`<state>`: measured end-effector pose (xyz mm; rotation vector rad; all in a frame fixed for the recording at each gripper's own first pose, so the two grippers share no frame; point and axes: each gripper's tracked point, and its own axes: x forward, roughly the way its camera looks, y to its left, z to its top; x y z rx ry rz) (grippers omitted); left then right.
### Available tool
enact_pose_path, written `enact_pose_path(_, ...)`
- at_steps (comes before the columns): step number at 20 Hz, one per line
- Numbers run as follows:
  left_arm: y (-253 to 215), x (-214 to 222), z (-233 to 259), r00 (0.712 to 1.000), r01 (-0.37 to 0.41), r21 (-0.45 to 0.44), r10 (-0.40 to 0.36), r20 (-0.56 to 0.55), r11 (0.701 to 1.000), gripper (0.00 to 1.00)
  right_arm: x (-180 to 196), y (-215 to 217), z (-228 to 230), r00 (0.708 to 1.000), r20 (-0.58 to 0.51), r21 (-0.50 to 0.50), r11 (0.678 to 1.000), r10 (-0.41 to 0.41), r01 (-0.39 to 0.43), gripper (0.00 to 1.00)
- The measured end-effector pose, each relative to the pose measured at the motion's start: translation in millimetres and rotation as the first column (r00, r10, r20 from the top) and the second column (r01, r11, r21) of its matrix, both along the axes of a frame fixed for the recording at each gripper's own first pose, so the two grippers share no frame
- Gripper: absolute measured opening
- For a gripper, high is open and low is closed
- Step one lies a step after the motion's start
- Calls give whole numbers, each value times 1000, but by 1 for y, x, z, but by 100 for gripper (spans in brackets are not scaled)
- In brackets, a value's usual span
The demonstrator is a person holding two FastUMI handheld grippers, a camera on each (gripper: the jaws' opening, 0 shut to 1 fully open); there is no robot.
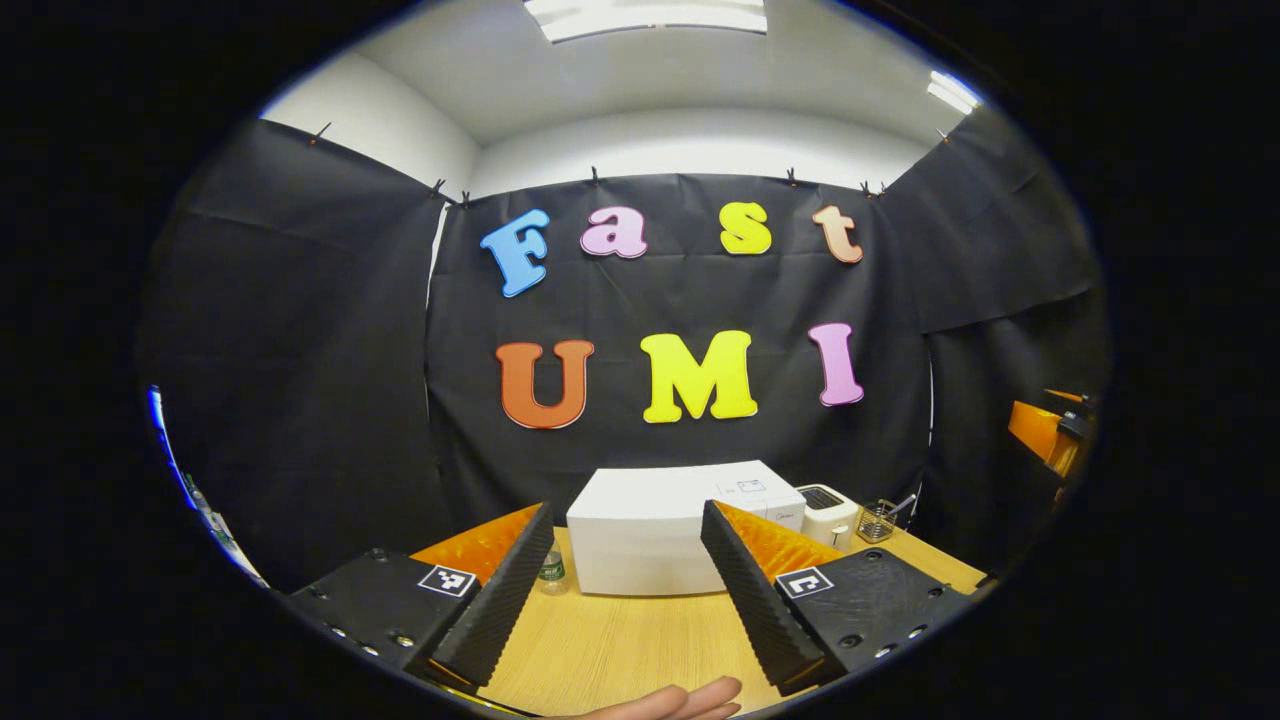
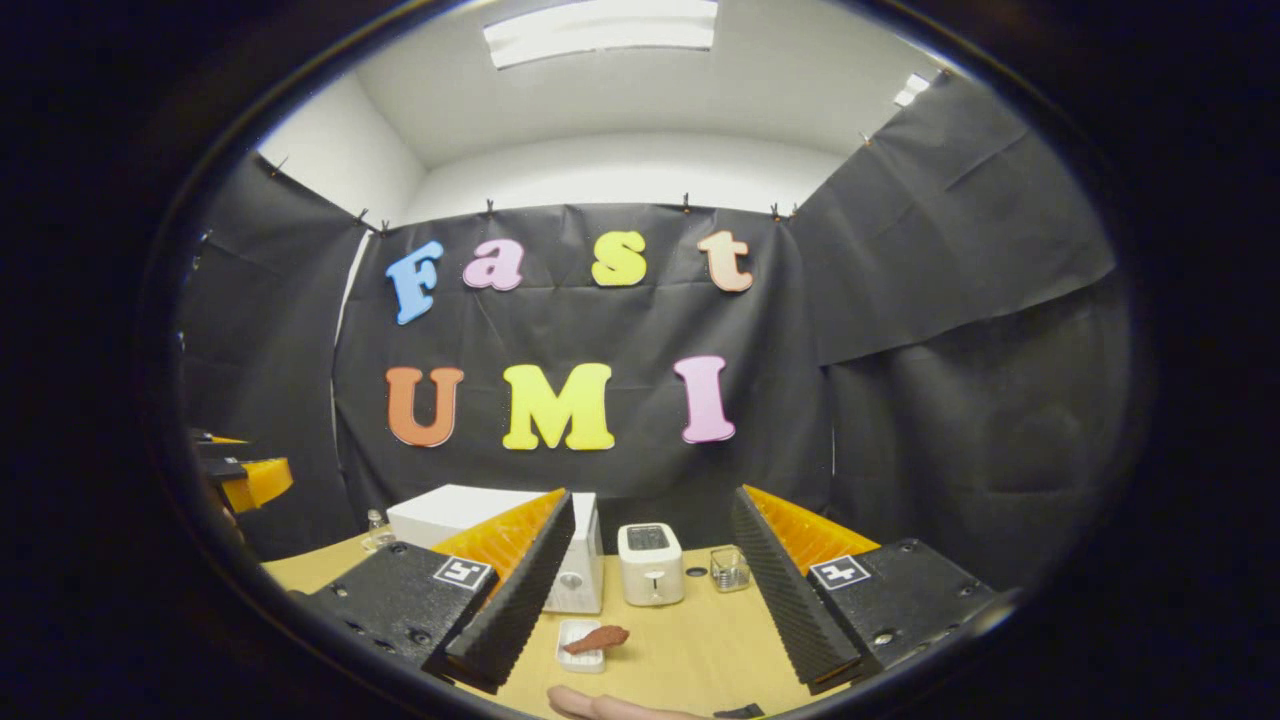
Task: Open the microwave oven with the left hand, put the food in, and close the microwave oven.
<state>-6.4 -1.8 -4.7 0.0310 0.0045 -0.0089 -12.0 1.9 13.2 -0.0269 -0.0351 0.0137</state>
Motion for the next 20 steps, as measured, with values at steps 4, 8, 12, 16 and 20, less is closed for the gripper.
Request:
enact_pose_path(4,11,2,4,998,-50,-27,50,28,998,95,2,-6,-2,1000,6,1,1000,-23,23,100)
enact_pose_path(8,3,11,-10,999,-33,-15,33,-1,999,95,8,-9,-11,999,-27,11,1000,-19,19,100)
enact_pose_path(12,-15,29,-28,1000,-1,-1,1,-32,1000,95,12,-17,-19,999,-39,27,999,-26,27,100)
enact_pose_path(16,-50,61,-56,996,61,-25,-63,-61,998,95,16,-25,-24,999,-34,36,999,-14,15,100)
enact_pose_path(20,-87,98,-106,985,95,-48,-101,-140,994,95,18,-35,-29,1000,-21,51,999,-5,6,100)
